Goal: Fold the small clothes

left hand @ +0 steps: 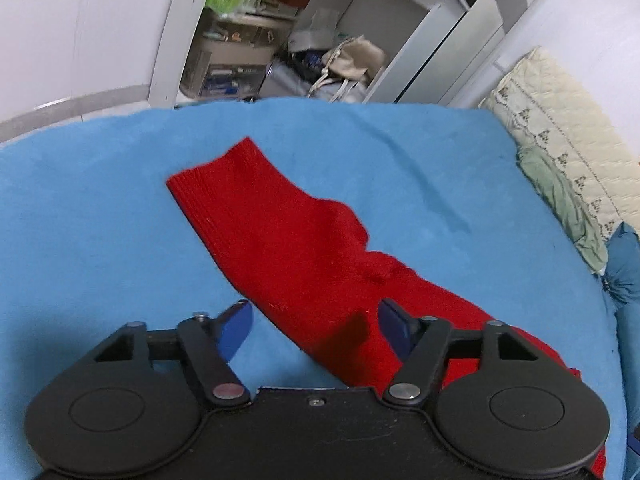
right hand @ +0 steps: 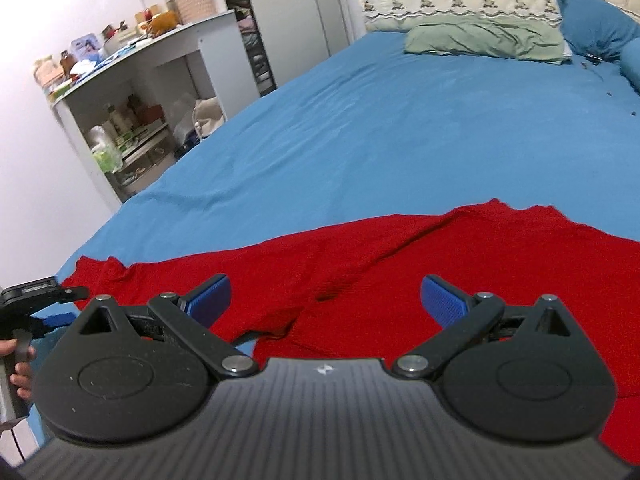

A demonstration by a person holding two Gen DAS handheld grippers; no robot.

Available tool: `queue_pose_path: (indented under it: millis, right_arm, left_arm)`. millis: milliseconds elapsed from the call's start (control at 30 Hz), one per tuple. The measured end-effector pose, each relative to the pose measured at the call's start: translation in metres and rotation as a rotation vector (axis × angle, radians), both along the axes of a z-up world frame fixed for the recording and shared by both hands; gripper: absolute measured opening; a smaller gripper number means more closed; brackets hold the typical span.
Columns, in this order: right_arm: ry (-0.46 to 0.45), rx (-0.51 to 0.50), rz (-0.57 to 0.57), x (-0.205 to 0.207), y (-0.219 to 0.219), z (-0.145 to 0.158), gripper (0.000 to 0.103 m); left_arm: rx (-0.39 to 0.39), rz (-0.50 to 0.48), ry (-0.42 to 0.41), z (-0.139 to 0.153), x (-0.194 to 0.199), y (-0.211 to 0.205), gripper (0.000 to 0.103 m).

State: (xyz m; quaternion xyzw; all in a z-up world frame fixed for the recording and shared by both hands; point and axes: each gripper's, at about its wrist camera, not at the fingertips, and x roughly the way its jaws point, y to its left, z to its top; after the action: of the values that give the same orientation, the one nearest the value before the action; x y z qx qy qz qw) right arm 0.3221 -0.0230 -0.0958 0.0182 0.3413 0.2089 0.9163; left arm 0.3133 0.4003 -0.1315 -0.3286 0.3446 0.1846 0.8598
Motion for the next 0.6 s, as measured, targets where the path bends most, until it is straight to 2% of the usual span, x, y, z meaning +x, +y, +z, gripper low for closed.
queue_pose_path:
  millis: [167,200,233,300,333,367,500,600]
  right_arm:
    - [0.007,0.009,0.016,0.006,0.011,-0.007,0.103]
    - [0.011,0.010,0.017,0.007,0.012,-0.009,0.103]
    - [0.015,0.011,0.018,0.008,0.013,-0.011,0.103]
    - [0.022,0.014,0.017,0.009,0.012,-0.014,0.103]
    - [0.025,0.015,0.015,0.009,0.011,-0.016,0.103]
    - [0.028,0.016,0.013,0.009,0.010,-0.017,0.103]
    - [0.039,0.023,0.007,0.010,0.007,-0.019,0.103]
    - [0.029,0.037,0.002,0.009,0.002,-0.013,0.103]
  left_arm:
    - [0.035,0.039,0.008,-0.011,0.013,0.000,0.060]
    - [0.047,0.044,0.010,-0.011,0.017,0.002,0.053]
    - [0.059,0.049,0.017,-0.011,0.020,0.003,0.041]
    - [0.066,0.058,0.022,-0.012,0.022,0.003,0.028]
    - [0.055,0.060,0.017,-0.012,0.022,0.003,0.016]
    - [0.044,0.057,0.012,-0.012,0.024,0.003,0.012]
    - [0.108,0.036,0.022,-0.004,0.027,-0.007,0.010]
    - [0.134,0.024,-0.003,0.008,0.027,-0.011,0.010]
